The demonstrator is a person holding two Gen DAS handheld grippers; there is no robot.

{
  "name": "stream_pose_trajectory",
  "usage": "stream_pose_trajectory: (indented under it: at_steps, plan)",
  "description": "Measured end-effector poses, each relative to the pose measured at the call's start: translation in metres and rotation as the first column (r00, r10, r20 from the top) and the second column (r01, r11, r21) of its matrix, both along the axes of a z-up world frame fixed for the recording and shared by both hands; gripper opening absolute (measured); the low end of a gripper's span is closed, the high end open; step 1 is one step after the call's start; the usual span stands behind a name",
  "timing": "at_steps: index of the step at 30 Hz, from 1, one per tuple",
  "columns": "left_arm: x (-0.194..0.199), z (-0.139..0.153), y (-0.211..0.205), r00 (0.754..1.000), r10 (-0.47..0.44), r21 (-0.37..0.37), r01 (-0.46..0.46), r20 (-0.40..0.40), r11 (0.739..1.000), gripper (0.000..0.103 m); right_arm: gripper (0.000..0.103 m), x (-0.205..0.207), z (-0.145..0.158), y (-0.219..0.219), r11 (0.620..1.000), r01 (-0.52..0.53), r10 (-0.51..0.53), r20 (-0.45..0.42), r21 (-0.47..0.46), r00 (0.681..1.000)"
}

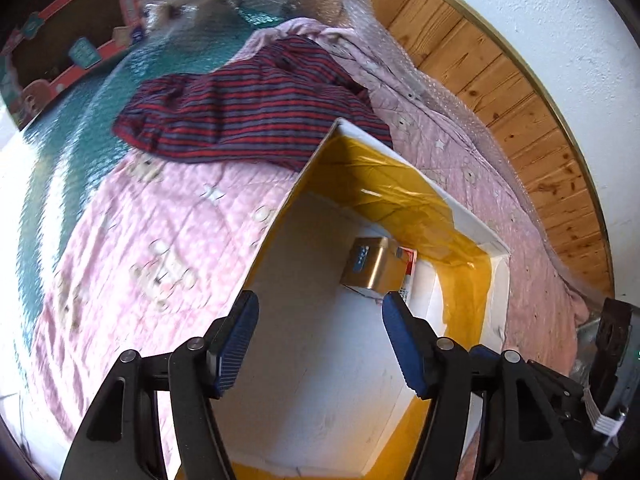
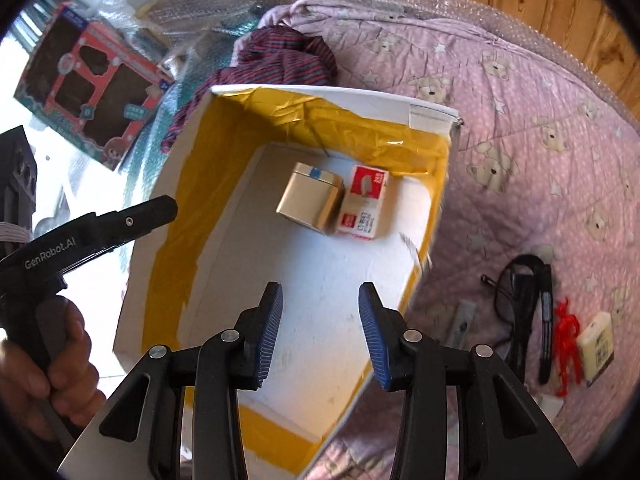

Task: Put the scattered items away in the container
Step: 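Open both tools to drop the tin and staple box into the white box, then move both tools back toward the black glasses and marker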

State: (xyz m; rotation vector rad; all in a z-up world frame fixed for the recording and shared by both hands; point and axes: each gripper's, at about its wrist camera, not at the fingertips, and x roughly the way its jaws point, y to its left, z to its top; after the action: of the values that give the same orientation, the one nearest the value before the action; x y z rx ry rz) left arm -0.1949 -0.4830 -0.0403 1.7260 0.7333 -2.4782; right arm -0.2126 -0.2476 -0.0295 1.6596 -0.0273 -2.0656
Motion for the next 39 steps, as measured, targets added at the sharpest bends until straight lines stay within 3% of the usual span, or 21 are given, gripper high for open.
stream_pose_trajectory:
  at_steps: [13,26,39]
  plan:
    - [0.040,0.037,0.066,0.991,-0.131,-0.023,0.131,-0.018,0.991,0.066,0.042,0.059,0.026,0.033,0.997,-0.005,0.002,-0.034,-0.079,0.999]
    - [0.097,0.099,0.110,0.976,-0.189,-0.146,0.172,-0.111,0.974,0.066,0.042,0.118,0.042,0.054,0.989,-0.012,0.003,-0.066,-0.148,0.998]
    - [0.125,0.113,0.162,0.956,-0.271,-0.165,0.250,-0.117,0.954,0.066,0.042,0.155,0.038,0.111,0.982,0.090,-0.099,-0.049,-0.165,0.994]
